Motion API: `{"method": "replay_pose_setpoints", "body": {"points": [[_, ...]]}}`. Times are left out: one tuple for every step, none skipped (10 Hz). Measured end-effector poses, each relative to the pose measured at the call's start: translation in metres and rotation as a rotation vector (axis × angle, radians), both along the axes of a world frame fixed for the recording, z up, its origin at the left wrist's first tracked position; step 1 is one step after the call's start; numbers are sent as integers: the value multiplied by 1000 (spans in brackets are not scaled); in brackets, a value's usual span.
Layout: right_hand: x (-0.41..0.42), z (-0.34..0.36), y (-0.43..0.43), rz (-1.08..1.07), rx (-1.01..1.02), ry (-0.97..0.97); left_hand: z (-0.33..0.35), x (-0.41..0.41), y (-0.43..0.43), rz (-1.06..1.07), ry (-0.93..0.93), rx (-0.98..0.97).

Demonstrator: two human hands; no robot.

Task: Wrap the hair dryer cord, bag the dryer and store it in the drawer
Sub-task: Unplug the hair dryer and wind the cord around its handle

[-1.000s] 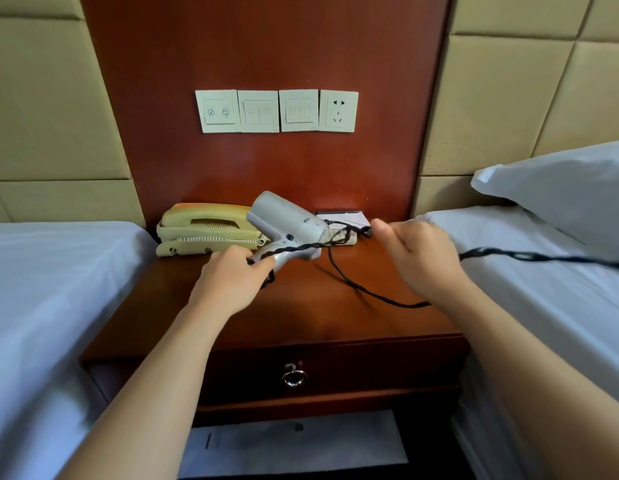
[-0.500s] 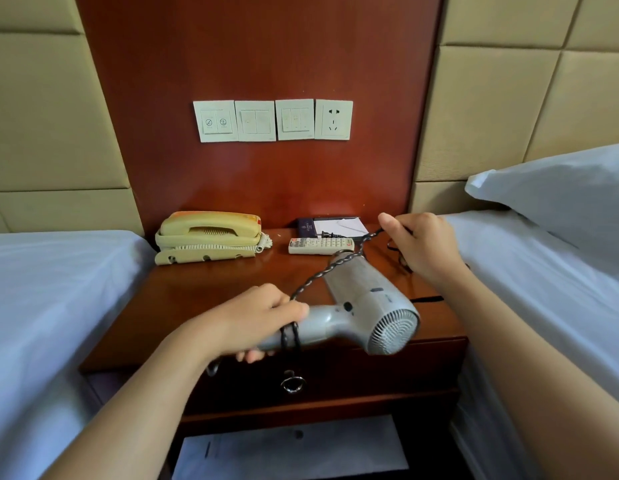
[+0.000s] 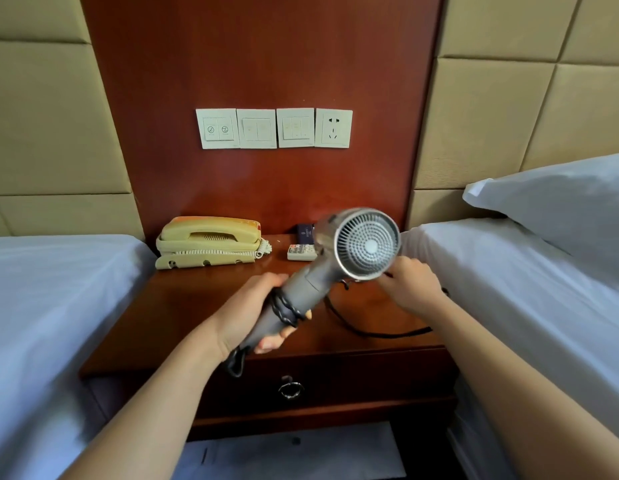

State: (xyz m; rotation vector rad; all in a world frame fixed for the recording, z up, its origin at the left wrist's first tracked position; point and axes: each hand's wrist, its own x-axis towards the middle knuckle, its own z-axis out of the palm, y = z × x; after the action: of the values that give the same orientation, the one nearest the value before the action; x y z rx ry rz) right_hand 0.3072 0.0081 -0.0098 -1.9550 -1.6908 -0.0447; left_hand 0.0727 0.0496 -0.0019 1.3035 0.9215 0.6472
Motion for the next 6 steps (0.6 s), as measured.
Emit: {"method": "replay_pose_setpoints", "body": {"points": [[-5,-2,-4,50,-85,-167,3,4,20,146,34,5],[-13,-3,-8,35,-109,-308,-8,5,20,49,-144,-5],[-22,0,-13,34,-21,-460,-15,5,20,104,-195,-6],[-31,7,-15,64,-4,-589,-12,16,20,215,-145,14],[-37,8,-17,95,130,-659,-15,27,18,298,-64,92],[-39,8,-18,105,189,-639,-18,36,15,354,86,237]]}}
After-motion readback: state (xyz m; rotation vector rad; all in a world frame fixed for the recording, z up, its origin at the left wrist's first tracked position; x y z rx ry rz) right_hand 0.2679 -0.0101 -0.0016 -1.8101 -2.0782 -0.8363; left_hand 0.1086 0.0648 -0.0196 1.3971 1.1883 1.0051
